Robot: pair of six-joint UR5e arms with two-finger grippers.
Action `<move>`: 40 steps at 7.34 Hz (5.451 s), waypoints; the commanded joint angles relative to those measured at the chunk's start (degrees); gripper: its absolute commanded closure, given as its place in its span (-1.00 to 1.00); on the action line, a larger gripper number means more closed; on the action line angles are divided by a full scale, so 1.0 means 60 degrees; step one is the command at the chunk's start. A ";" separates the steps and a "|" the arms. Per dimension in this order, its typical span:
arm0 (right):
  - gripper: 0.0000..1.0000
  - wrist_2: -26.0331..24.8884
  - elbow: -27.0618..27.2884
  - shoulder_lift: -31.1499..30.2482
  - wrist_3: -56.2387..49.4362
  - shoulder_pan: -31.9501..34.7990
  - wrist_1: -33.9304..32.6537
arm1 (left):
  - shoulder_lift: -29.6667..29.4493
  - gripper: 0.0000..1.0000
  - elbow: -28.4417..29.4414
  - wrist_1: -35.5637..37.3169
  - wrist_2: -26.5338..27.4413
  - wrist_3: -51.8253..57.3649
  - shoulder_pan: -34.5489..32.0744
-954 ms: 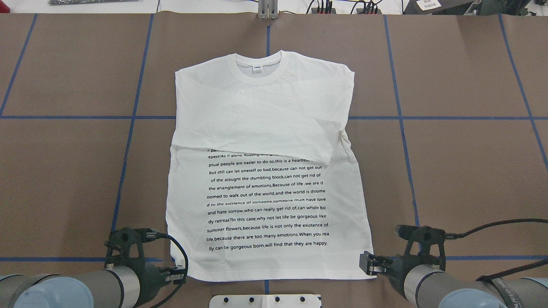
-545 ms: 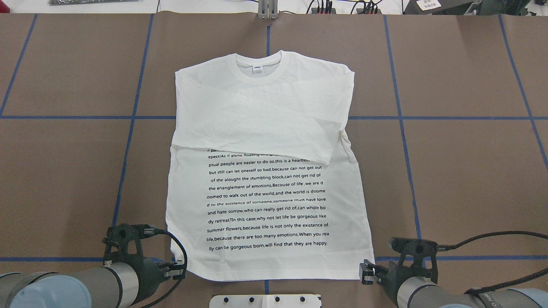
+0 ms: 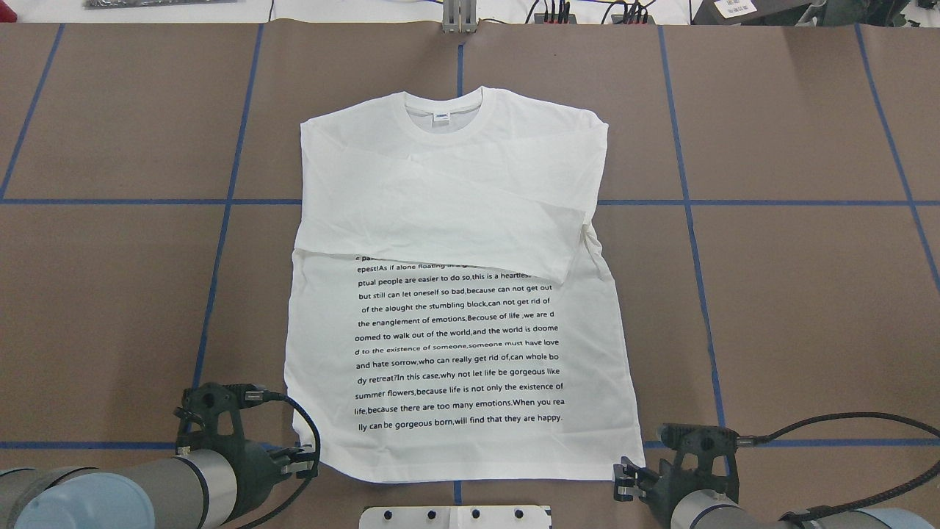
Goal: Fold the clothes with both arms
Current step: 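Grasp the hem corners nearest the robot with both grippers, then lift the hem with both grippers and fold it toward the collar, then release the hem and raise both grippers away from the folded shirt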
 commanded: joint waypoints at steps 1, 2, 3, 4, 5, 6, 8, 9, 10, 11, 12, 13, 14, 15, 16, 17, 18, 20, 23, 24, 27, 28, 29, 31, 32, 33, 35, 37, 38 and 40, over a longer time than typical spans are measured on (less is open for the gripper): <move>-0.16 -0.0030 -0.0333 0.0393 0.0010 -0.0032 -0.0012 | 0.0016 1.00 -0.0015 0.0000 0.0003 0.0014 -0.0039; -0.14 -0.0059 -0.0334 0.0380 0.0010 -0.0032 -0.0012 | 0.0016 1.00 -0.0045 0.0000 0.0003 0.0014 -0.0039; -0.14 -0.0059 -0.0334 0.0336 -0.0005 -0.0017 -0.0012 | 0.0016 1.00 -0.0045 0.0000 0.0003 -0.0001 -0.0039; -0.11 -0.0059 -0.0334 0.0292 -0.0019 0.0012 -0.0026 | 0.0030 1.00 -0.0059 0.0000 0.0003 -0.0001 -0.0039; -0.04 -0.0059 -0.0377 0.0263 -0.0034 0.0012 -0.0027 | 0.0016 1.00 -0.0060 0.0000 0.0003 0.0014 -0.0039; 0.07 -0.0059 -0.0363 0.0277 -0.0034 -0.0002 -0.0027 | 0.0016 1.00 -0.0060 0.0000 0.0003 -0.0001 -0.0039; 0.99 -0.0073 -0.0320 0.0350 -0.0020 0.0012 -0.0027 | 0.0016 1.00 -0.0074 0.0000 0.0003 -0.0001 -0.0039; 1.00 -0.0030 -0.0276 0.0408 -0.0034 0.0027 -0.0041 | 0.0016 1.00 -0.0074 0.0000 0.0003 0.0014 -0.0039; 1.00 0.0043 -0.0130 0.0351 -0.0034 0.0157 -0.0143 | 0.0016 1.00 -0.0176 0.0015 -0.0012 0.0014 -0.0039; 1.00 0.0450 0.0611 -0.0012 -0.0049 0.0405 -0.0767 | 0.0103 1.00 -0.0467 0.0044 -0.0027 0.0058 -0.0054; 1.00 0.1367 0.1836 -0.0103 -0.0049 0.0741 -0.2253 | 0.0104 1.00 -0.1369 0.0813 -0.0259 0.0435 -0.0083; 1.00 0.1797 0.3429 -0.0031 -0.0049 0.0759 -0.3993 | 0.0002 1.00 -0.2509 0.2039 -0.0957 0.0482 -0.0098; 1.00 0.2396 0.5098 0.0071 -0.0049 0.0730 -0.5809 | -0.0042 1.00 -0.3652 0.3008 -0.1472 0.0483 -0.0113; 1.00 0.2924 0.5521 0.0797 -0.0049 0.0991 -0.6741 | -0.0086 1.00 -0.4809 0.4091 -0.1694 0.0497 -0.0113; 1.00 0.3103 0.5511 0.1239 -0.0165 0.1559 -0.7098 | -0.0652 1.00 -0.4864 0.4667 -0.2161 0.0541 -0.0417; 1.00 0.3308 0.5337 0.1476 -0.0804 0.2246 -0.7276 | -0.1412 1.00 -0.4357 0.4876 -0.2194 0.0860 -0.0971; 1.00 0.3557 0.4929 0.2435 -0.1855 0.3268 -0.7669 | -0.2275 1.00 -0.3336 0.4951 -0.2209 0.1922 -0.1891; 1.00 0.3881 0.3206 0.4909 -0.3278 0.5115 -0.8696 | -0.3510 1.00 -0.1270 0.4922 -0.2922 0.3639 -0.4306; 1.00 0.4189 0.1197 0.5330 -0.4385 0.6717 -0.7329 | -0.4229 1.00 0.0433 0.4849 -0.3059 0.5049 -0.5983; 1.00 0.4218 0.0508 0.5766 -0.4704 0.7113 -0.7017 | -0.4493 1.00 0.0873 0.4805 -0.3015 0.5416 -0.6204; 1.00 0.4131 -0.2347 0.6473 -0.4999 0.7526 -0.4914 | -0.4759 1.00 0.3096 0.2778 -0.2956 0.5756 -0.6265; 1.00 0.4131 -0.3066 0.6502 -0.5348 0.7701 -0.4107 | -0.4774 1.00 0.4018 0.1797 -0.2942 0.5756 -0.6265; 1.00 0.4131 -0.3943 0.6633 -0.5526 0.7833 -0.3519 | -0.5006 1.00 0.5013 0.0932 -0.2855 0.5756 -0.6280; 1.00 0.4101 -0.5630 0.7000 -0.5585 0.7908 -0.2477 | -0.5680 1.00 0.6599 0.0311 -0.2517 0.5771 -0.6265; 1.00 0.4087 -0.6014 0.6986 -0.5789 0.7922 -0.2255 | -0.5668 1.00 0.7055 -0.0156 -0.2517 0.5887 -0.6265; 1.00 0.4087 -0.6119 0.6986 -0.5892 0.7966 -0.2253 | -0.5668 1.00 0.7219 -0.0248 -0.2517 0.5888 -0.6280; 1.00 0.4087 -0.6164 0.6972 -0.5952 0.8068 -0.2268 | -0.5668 1.00 0.7221 -0.0234 -0.2517 0.5888 -0.6280; 0.66 0.4087 -0.6368 0.6942 -0.6186 0.8113 -0.2239 | -0.5668 1.00 0.7221 -0.0249 -0.2517 0.5888 -0.6280; -0.98 0.4087 -0.6514 0.6928 -0.6186 0.8098 -0.2035 | -0.5639 0.12 0.7206 -0.0350 -0.2531 0.5903 -0.6309; -1.00 0.4290 -0.6371 0.6942 -0.6332 0.8243 -0.1755 | -0.5361 -1.00 0.6640 -0.0819 -0.2633 0.6484 -0.6440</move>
